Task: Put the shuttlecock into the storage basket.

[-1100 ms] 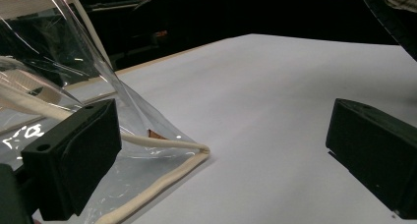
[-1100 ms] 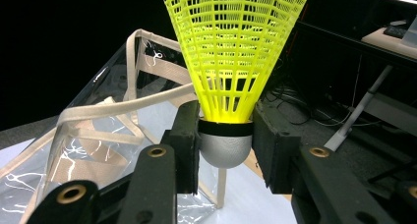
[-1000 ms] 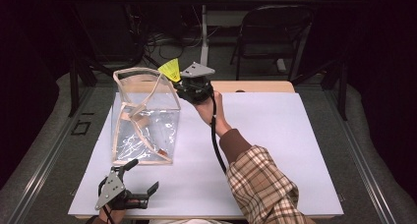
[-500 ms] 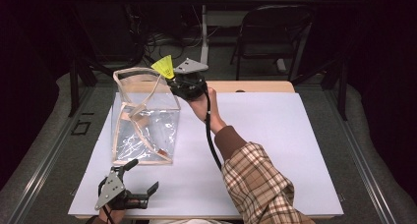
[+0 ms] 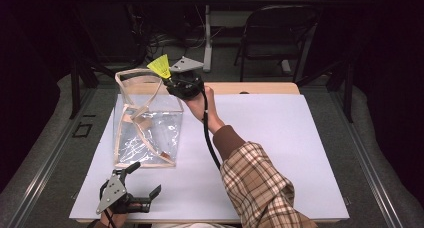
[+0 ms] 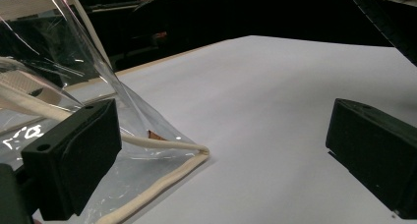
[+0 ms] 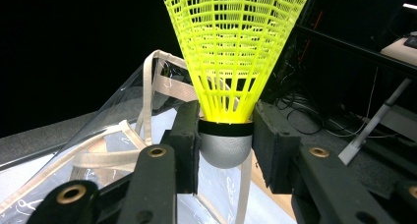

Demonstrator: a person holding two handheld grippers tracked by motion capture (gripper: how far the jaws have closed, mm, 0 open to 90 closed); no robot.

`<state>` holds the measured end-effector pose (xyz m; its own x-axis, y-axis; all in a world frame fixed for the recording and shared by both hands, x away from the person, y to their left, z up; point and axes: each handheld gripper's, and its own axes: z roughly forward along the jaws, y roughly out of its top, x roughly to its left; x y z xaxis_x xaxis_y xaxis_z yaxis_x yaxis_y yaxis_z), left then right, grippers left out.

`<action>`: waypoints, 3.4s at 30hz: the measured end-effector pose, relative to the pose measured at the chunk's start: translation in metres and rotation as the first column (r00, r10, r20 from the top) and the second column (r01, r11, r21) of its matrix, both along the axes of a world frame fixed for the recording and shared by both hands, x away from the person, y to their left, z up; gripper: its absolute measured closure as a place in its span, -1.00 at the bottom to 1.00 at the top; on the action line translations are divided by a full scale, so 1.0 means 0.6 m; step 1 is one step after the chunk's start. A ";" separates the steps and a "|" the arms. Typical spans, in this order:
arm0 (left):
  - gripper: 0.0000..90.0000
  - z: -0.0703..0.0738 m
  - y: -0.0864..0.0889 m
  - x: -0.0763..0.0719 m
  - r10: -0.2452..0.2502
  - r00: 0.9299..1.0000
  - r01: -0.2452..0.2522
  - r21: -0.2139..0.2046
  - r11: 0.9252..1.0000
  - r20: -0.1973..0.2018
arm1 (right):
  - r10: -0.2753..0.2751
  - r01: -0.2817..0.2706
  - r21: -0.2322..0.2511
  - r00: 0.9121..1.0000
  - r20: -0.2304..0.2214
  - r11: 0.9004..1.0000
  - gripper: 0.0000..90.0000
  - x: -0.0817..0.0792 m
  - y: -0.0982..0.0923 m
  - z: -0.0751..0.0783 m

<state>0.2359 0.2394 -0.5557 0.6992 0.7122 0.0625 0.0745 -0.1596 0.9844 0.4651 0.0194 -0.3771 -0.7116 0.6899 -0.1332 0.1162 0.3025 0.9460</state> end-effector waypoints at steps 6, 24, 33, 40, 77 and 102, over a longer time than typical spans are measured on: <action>-1.00 0.000 0.000 0.000 -0.001 1.000 0.001 -0.001 1.000 -0.001 | 0.008 -0.008 -0.009 1.000 0.003 1.000 0.43 0.002 0.009 0.002; -1.00 0.001 0.003 0.000 -0.001 1.000 0.001 -0.002 1.000 0.006 | 0.031 -0.032 -0.027 0.999 -0.009 0.999 0.43 0.010 0.049 0.003; -1.00 0.002 0.003 -0.001 -0.004 1.000 0.004 0.000 1.000 0.006 | 0.032 -0.033 -0.037 0.999 -0.025 0.999 0.43 0.017 0.066 -0.002; -1.00 0.002 0.003 -0.001 -0.005 1.000 0.005 -0.001 1.000 0.005 | 0.028 -0.031 -0.048 0.999 -0.045 0.998 0.43 0.024 0.070 -0.006; -1.00 0.002 0.002 -0.001 -0.008 1.000 0.008 -0.004 1.000 0.002 | 0.015 -0.026 -0.060 0.985 -0.172 0.998 -0.36 0.043 0.042 -0.021; -1.00 0.001 -0.001 0.002 0.003 1.000 -0.003 0.001 1.000 -0.003 | 0.054 -0.065 -0.048 0.977 -0.207 0.997 -0.82 0.004 -0.068 -0.044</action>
<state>0.2369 0.2388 -0.5553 0.6971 0.7143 0.0611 0.0778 -0.1602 0.9840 0.4677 -0.0216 -0.4033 -0.7671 0.6414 -0.0159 0.2870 0.3651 0.8856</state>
